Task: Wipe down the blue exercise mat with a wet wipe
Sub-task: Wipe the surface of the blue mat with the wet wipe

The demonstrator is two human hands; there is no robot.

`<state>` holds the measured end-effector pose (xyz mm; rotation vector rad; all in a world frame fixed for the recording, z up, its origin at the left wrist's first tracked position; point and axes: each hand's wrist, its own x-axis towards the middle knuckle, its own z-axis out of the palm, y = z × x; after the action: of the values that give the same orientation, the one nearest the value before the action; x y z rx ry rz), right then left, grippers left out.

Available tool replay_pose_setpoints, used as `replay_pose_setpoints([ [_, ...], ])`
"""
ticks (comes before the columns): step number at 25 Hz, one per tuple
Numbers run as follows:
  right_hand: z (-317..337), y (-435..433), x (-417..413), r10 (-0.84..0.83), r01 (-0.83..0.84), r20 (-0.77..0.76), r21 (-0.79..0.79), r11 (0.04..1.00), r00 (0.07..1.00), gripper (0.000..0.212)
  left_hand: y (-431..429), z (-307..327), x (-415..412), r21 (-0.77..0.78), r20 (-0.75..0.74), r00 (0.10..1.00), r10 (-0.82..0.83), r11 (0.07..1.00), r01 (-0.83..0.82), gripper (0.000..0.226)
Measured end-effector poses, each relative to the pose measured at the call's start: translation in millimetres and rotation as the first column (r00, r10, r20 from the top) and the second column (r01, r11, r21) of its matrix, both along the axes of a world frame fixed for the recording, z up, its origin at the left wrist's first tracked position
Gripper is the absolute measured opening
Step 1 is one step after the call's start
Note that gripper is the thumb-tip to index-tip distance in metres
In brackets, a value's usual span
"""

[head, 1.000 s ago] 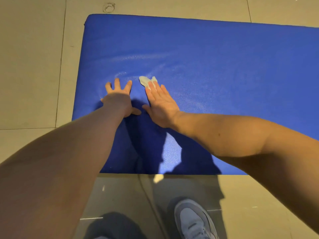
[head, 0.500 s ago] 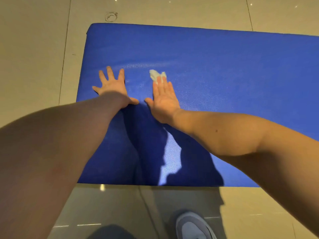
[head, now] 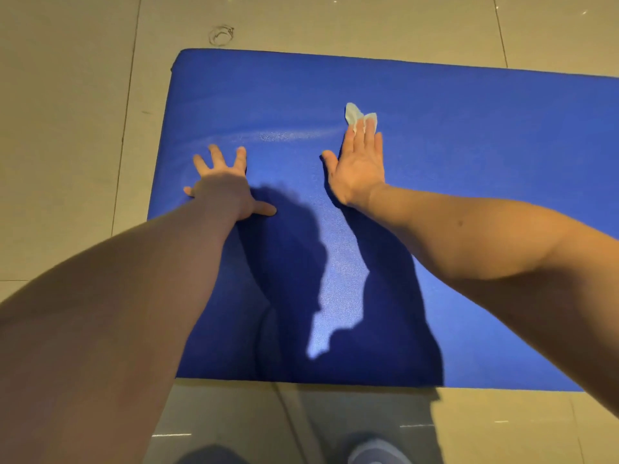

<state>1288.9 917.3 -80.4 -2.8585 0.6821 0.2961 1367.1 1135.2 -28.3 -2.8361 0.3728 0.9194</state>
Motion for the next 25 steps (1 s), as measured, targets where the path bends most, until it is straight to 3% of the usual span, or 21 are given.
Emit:
replay_pose_setpoints([
  [4,-4,60,9,0.209,-0.245,0.199,0.182,0.952,0.958,0.076,-1,-2,3,0.0,-0.001,1.0,0.002,1.0,-0.002,0.143],
  [9,-9,35,16,0.4,-0.417,0.161,0.091,0.904,0.902,0.075,0,-2,5,0.011,-0.002,1.0,0.004,1.0,-0.004,0.143],
  [12,-2,-19,26,0.232,-0.246,0.173,0.066,0.967,0.957,0.075,0,-4,5,-0.002,0.01,1.0,-0.005,1.0,0.005,0.143],
  [14,3,-43,33,0.056,-0.059,0.1,0.022,0.998,0.993,0.075,0,-6,5,-0.006,0.022,1.0,-0.007,1.0,0.007,0.143],
  [17,3,-22,49,-0.106,0.106,0.002,-0.001,0.994,0.994,0.078,-2,-6,5,-0.004,0.016,1.0,-0.005,1.0,0.005,0.143],
  [21,-4,56,58,0.175,-0.189,0.142,0.093,0.978,0.974,0.078,-2,-5,5,-0.02,-0.001,1.0,0.014,1.0,-0.014,0.143],
  [25,-1,21,57,0.304,-0.344,0.22,0.174,0.923,0.927,0.076,1,-7,7,-0.033,0.008,1.0,0.008,0.999,-0.008,0.142],
])
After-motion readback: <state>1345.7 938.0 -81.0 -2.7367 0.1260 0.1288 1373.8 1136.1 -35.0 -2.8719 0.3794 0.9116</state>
